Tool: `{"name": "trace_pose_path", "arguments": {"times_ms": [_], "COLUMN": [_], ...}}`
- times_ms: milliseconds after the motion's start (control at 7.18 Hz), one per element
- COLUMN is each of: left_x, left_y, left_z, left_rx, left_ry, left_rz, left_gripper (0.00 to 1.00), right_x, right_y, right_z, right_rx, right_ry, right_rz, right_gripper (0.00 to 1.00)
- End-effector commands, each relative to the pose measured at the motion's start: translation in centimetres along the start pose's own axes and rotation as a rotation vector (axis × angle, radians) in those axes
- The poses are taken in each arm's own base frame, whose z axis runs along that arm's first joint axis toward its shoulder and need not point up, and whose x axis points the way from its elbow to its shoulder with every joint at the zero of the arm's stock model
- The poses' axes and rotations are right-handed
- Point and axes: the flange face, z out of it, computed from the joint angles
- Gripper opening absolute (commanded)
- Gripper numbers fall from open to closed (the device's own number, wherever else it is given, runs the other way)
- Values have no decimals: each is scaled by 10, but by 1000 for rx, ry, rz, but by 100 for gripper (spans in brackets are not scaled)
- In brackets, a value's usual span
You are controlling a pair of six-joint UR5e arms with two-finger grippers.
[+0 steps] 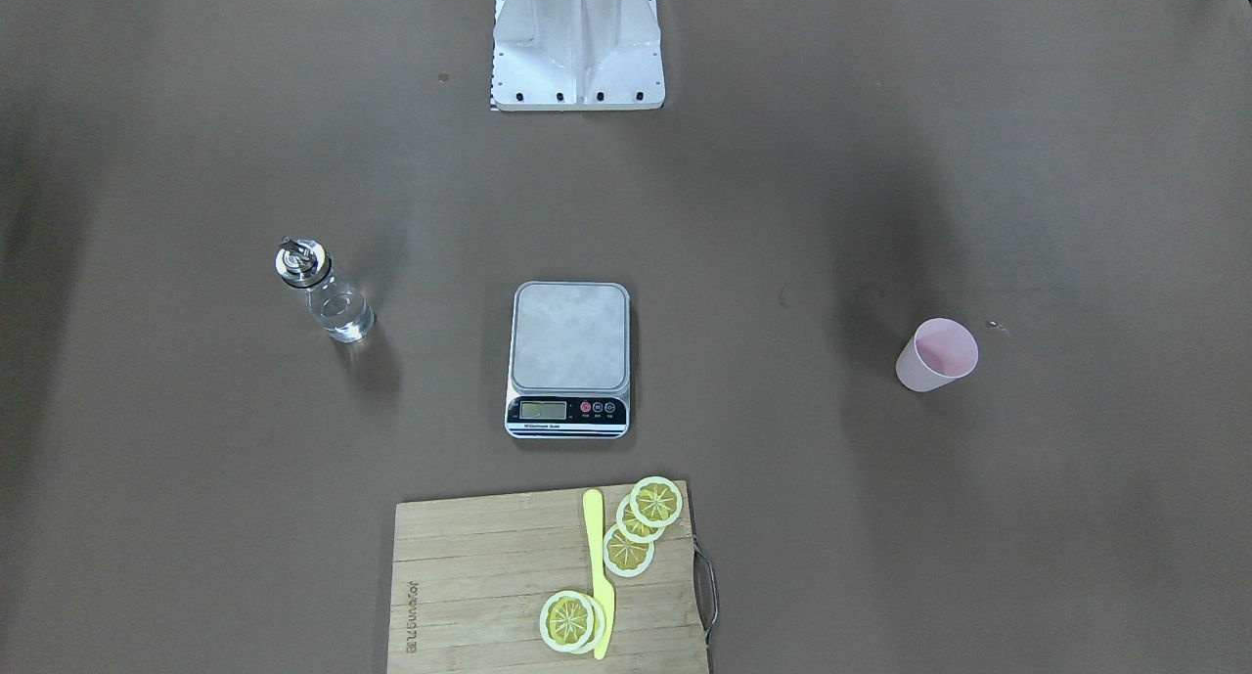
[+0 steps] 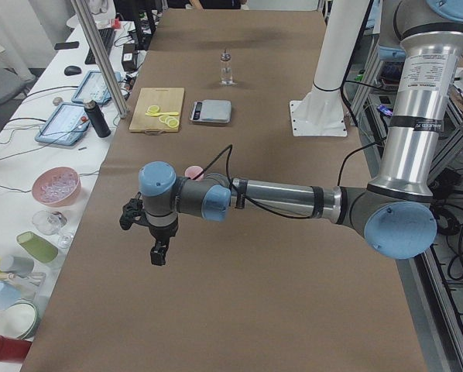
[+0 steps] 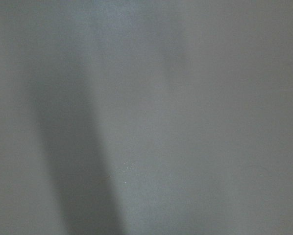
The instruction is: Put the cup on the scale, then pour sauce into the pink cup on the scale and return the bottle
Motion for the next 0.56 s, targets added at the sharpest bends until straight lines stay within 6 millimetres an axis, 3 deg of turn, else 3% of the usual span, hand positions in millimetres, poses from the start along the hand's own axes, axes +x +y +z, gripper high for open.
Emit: {"name": "trace_pose_path", "arguments": {"times_ms": [0, 139, 279, 418], "left_x": [91, 127, 179, 220], "left_y": [-54, -64, -74, -71], "left_z": [22, 16, 15, 12], "left_rx": [-24, -9, -1, -6], "left_ry": [24, 44, 65, 101], "left_rz": [32, -31, -133, -238], "left_gripper": [99, 99, 99, 99], "right_x": [-5, -10, -16, -17], "right_y": [-1, -4, -5, -5], "right_z": [-2, -2, -1, 2], "right_rx": [5, 5, 3, -2], "right_ry": [4, 10, 10, 5], "right_rz": [-11, -19, -30, -31], "right_gripper": [100, 100, 100, 100]}}
